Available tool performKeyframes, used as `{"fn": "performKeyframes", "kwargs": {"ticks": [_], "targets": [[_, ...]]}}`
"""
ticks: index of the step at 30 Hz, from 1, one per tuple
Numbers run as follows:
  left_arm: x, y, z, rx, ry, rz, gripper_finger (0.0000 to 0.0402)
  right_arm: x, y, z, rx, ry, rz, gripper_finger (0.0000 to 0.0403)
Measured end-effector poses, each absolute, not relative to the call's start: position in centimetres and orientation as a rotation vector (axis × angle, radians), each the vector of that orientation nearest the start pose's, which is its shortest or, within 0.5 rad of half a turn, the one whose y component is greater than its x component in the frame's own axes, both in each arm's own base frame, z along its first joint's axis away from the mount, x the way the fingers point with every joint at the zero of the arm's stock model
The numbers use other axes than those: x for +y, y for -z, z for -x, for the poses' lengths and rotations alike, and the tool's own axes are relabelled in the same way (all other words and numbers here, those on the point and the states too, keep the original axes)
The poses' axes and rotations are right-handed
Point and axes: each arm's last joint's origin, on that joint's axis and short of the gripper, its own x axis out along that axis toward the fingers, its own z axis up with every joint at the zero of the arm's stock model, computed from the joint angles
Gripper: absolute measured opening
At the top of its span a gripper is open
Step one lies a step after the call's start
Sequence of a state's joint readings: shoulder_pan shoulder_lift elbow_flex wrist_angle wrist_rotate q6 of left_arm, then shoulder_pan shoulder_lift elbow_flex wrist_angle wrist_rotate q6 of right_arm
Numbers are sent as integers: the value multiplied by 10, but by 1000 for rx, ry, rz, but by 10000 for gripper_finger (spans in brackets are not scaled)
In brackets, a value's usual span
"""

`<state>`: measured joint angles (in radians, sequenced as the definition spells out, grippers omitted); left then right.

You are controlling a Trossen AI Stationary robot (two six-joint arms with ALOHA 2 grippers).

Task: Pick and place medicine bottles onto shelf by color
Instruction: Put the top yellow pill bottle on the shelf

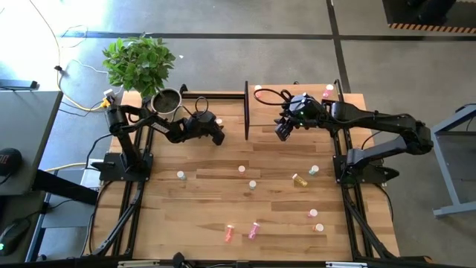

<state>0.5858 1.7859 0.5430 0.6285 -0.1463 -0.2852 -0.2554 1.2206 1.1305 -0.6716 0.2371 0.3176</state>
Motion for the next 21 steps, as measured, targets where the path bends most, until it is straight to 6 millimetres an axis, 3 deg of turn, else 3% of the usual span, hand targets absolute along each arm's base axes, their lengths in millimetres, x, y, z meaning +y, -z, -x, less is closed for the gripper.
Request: {"fn": "performKeyframes", "kwargs": {"ticks": [13,21], "targets": [[162,-96,-240,503,-740,464,88,-69,-324,-240,668,576,-305,158],[153,-124,-230,557,-710,458,89,-69,-328,-244,625,513,-289,158]]}}
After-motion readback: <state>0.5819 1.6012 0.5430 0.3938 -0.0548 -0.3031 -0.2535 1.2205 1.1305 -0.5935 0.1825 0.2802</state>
